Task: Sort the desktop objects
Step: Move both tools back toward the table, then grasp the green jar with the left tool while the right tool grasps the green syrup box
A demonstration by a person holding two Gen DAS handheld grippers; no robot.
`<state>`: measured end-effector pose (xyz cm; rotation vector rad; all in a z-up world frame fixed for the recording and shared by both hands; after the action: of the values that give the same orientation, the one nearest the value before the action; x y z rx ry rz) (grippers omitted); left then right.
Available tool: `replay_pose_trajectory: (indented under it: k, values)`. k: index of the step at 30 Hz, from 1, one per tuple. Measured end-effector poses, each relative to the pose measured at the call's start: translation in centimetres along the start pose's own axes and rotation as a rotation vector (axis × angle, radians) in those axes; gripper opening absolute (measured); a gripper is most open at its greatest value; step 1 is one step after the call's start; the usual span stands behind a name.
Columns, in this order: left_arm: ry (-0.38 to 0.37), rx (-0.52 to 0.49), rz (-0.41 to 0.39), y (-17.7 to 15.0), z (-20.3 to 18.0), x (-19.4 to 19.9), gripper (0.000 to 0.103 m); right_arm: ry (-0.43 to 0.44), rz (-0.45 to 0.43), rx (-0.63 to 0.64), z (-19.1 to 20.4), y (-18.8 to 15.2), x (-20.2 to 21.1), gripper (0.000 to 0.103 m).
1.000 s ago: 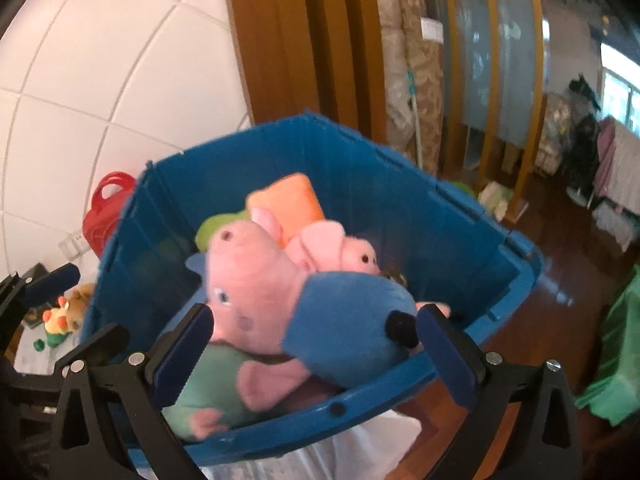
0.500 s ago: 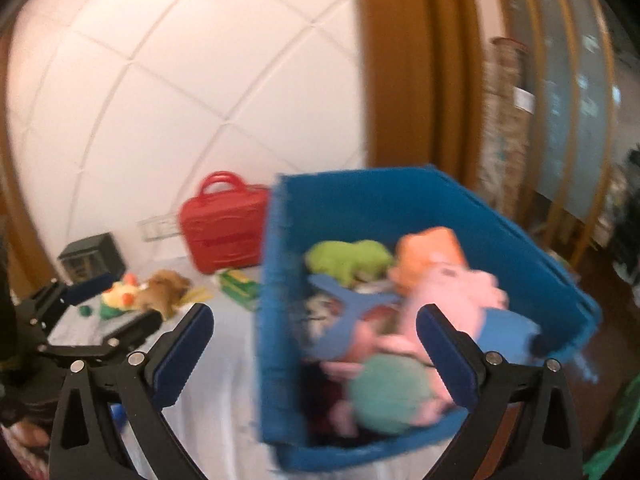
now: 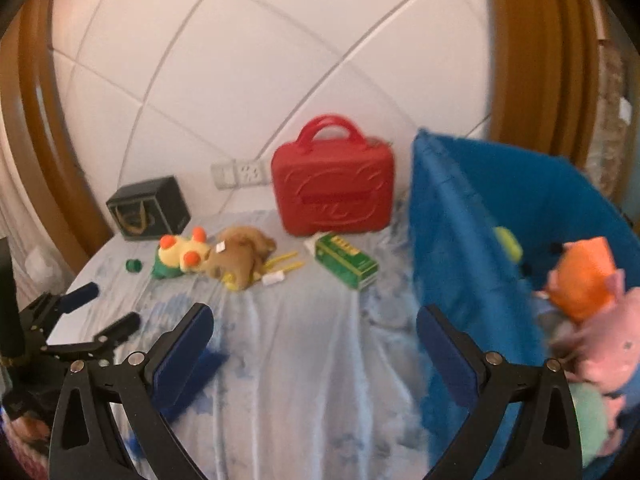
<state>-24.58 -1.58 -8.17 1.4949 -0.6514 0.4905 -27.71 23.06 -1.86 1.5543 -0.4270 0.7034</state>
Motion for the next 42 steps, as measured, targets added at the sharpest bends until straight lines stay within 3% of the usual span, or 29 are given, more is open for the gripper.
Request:
replay_pose_trajectory:
  k: [7, 15, 19, 28, 33, 36, 42]
  values:
    - [0.073, 0.138, 0.093, -2.7, 8.8, -4.4, 0.082, 0.010, 0.100, 0.031, 2.5, -0.1, -7.3, 0.103]
    - [0.161, 0.227, 0.159, -2.8, 18.2, -10.3, 0.082, -0.013, 0.200, 0.037, 4.0, 1.0, -16.7, 0.103]
    - [0.228, 0.270, 0.227, -2.9, 25.5, -15.7, 0.082, -0.055, 0.262, 0.033, 4.2, 2.0, -23.2, 0.103]
    - [0.361, 0.355, 0.291, -3.4, 40.5, -25.4, 0.082, -0.156, 0.349, 0.025, 3.1, 4.5, -36.1, 0.103]
    - [0.383, 0.372, 0.319, -4.0, 44.0, -29.6, 0.082, -0.175, 0.392, 0.071, 2.5, 5.5, -40.8, 0.103]
    - [0.350, 0.386, 0.334, -4.6, 44.7, -31.6, 0.082, -0.163, 0.415, 0.075, 1.9, 5.7, -42.6, 0.103]
    - [0.334, 0.395, 0.287, -4.4, 44.7, -32.4, 0.083, -0.139, 0.469, 0.079, 0.7, 5.4, -45.3, 0.103]
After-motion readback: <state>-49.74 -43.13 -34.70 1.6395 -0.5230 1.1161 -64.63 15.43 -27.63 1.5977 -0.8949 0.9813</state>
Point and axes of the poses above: each gripper's, at about its wrist camera, not at the fingertips, and x roughly against the way its jaws point, z to its left, y to its top, the point moved 3 cm from there along -x, roughly the way its jaws point, and after that the axes turned 7 degrees about -y, right-handed, at the moved point
